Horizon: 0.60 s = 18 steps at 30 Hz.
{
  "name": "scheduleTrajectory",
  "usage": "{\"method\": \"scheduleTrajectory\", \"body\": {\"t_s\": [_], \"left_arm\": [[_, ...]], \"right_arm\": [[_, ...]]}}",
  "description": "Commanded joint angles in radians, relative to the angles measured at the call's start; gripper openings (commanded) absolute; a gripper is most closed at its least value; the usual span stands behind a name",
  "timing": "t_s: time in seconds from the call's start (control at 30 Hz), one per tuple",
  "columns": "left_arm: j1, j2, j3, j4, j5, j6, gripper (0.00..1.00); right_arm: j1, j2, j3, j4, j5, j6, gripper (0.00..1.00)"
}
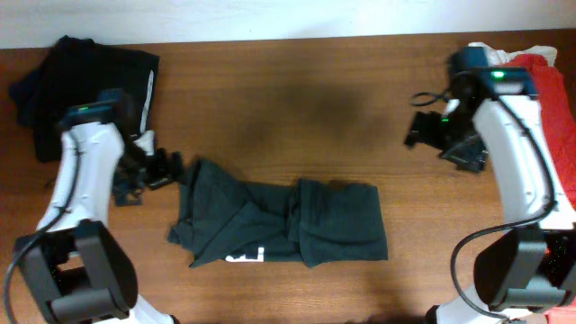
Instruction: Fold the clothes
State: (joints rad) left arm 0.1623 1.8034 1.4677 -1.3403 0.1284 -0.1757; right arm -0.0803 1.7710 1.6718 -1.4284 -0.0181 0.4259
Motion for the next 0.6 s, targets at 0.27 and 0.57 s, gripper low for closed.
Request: {"method": "scheduleTrajectory", "body": {"t_s": [0.27, 0.57], "left_arm": [[0.165, 0.010, -0.257, 0.201, 0.340, 0.321, 0.99], [0.131, 0.184, -0.276, 0.232, 0.418, 0.418, 0.99]], "right_arm": [[-0.130, -0.005, 0.015, -0.030, 0.019, -0.003, 0.99], [-0.130, -0.005, 0.015, -0.030, 0.019, -0.003, 0.99]]}}
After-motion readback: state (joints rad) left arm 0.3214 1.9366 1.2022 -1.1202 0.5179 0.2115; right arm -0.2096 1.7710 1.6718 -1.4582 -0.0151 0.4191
